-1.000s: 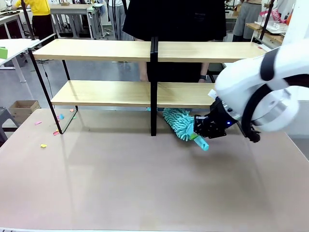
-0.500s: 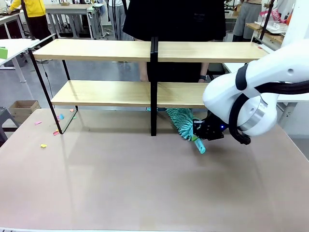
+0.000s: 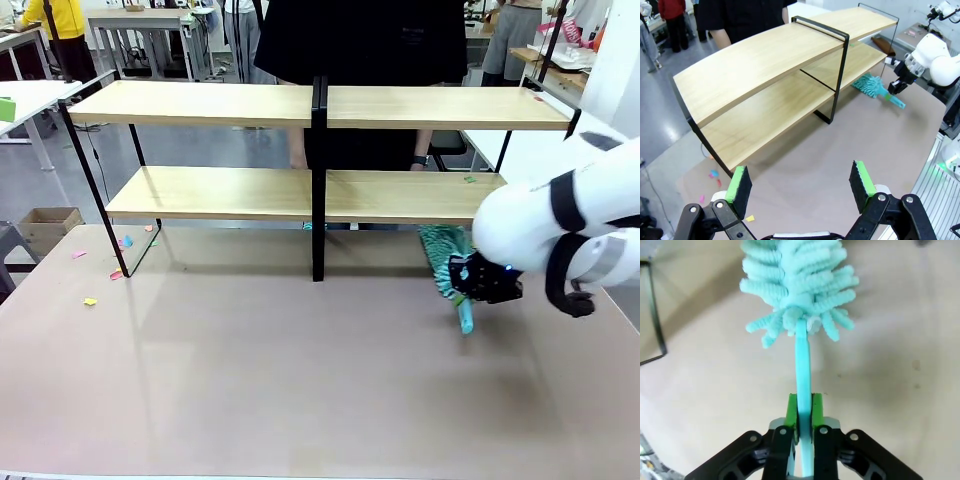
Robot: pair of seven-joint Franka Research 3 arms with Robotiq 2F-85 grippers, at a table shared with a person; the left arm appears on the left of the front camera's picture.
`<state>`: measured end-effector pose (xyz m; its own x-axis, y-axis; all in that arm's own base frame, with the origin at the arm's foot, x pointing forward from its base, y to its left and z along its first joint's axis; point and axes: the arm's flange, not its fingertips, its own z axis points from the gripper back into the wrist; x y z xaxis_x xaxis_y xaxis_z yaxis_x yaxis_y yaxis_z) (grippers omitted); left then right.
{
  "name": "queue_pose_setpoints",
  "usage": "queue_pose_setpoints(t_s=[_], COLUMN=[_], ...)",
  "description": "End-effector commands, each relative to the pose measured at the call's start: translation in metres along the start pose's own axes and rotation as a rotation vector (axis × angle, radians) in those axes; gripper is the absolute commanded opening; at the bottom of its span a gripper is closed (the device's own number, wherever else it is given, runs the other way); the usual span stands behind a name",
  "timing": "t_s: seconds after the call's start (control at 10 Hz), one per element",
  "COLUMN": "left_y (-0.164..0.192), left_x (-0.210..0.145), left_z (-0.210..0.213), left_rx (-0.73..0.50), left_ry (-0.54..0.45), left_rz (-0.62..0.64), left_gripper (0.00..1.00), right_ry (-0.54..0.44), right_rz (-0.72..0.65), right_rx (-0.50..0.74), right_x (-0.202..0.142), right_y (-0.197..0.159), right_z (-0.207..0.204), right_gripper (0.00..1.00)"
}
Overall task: Clean the shelves.
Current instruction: Clean another randomly selected level of the Shelf with the Duster.
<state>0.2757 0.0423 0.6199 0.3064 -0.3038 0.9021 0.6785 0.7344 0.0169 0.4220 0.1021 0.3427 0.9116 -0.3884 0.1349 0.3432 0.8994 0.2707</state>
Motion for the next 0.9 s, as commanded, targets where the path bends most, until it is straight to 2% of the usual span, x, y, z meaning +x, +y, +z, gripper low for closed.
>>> queue_pose_setpoints(t_s=[0.0,0.3,0.5,0.6,0.7,0.8], left_y=[-0.001,-0.001,-0.001,-0.001,-0.001,-0.001], left_x=[0.000,0.000,0.000,0.000,0.000,0.000], left_z=[0.000,0.000,0.000,0.000,0.000,0.000], left_rx=[0.009,0.009,0.009,0.009,0.009,0.009], left_ry=[0.008,0.008,0.008,0.008,0.008,0.008], left_rz=[0.002,0.002,0.002,0.002,0.002,0.002], left_gripper=[1.00,1.00,1.00,1.00,1.00,1.00], right_ry=[0.048,-0.014,-0.208,-0.186,-0.116,-0.046], right_rz=[-0.052,-0.192,-0.162,-0.016,0.102,0.135], right_rx=[-0.022,-0.159,-0.179,-0.056,0.067,0.146], right_x=[-0.019,-0.021,-0.039,-0.052,-0.062,-0.065], right_y=[-0.024,-0.067,-0.057,-0.043,-0.033,-0.029], right_z=[0.039,0.081,0.100,0.102,0.100,0.095], right_gripper=[0.12,0.12,0.12,0.12,0.12,0.12])
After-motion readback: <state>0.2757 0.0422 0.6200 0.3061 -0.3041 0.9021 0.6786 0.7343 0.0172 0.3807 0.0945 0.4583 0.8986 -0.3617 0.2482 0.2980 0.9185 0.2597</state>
